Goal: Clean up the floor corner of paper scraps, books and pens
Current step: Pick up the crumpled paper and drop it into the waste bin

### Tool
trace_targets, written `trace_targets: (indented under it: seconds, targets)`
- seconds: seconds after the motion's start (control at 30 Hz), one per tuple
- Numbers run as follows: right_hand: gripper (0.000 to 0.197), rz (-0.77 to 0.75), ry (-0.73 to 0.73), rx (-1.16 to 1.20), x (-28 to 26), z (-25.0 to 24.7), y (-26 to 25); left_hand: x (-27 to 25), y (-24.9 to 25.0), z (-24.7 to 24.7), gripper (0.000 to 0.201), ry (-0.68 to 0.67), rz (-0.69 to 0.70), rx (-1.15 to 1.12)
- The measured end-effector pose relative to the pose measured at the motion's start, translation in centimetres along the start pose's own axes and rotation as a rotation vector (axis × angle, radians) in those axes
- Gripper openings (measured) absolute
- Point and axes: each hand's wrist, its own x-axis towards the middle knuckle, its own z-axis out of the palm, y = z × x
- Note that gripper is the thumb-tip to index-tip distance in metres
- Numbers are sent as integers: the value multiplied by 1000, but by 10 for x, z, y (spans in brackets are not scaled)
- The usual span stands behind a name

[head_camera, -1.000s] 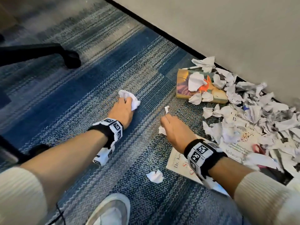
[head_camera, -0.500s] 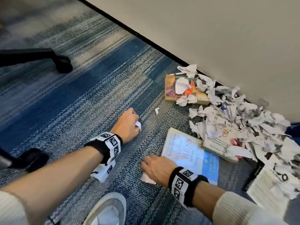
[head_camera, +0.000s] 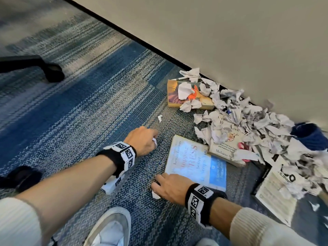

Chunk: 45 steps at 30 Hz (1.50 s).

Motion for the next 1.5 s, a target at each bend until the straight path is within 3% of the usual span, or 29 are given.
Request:
trace_targets:
  seconds: [0.07,0.2,0.3,0.37,0.47,0.57,0.63,0.7,0.83,0.97,1.1,1.23,1.3,1.37,1.43,1.5]
  targets:
    - [17,76,23,159,-3,-14,6,0,-2,-1,13,21,-17,53]
    - [13,434,252,498,-25,-55,49,17,-6,-6,49,99,-108,129]
    - [39,590,470,364,-47,-63,105,47,-1,-9,61,120,-152,175]
    - [48,669,479,214,-56,-57,136,65,6,-8,48,130,-170,125]
    - [38,864,480,160,-58,-39,166,92,18,2,38,158,-194,45]
    - [52,1067,252,372,-45,-21,171,109,27,17,32,138,-230,51]
    - [70,1098,91,345,-36,-5,169,115,30,23,25,129,-234,96]
    - [68,1071,57,224,-33,5,165,118,31,22,22,115,-213,120]
    - [45,1032,144,100,-34,7,162,127,46,13,25,168,-59,-2]
    - [42,920,284,295,-40,0,173,150,74,11,32,248,255,-95]
    - [35,987,499,447,-73,-15,191,172,104,12,41,210,516,17]
    - [46,1115,676,427,-100,-13,216,185,110,22,44,61,596,144]
    - [58,1225,696,468,-103,-8,233,188,110,32,44,35,599,183]
    - [62,1279,635,542,-99,0,247,187,109,41,37,102,596,235]
    - [57,1254,506,550,-90,10,256,189,110,44,30,183,580,249]
    - [51,1238,473,521,-82,16,259,193,109,45,29,207,554,224]
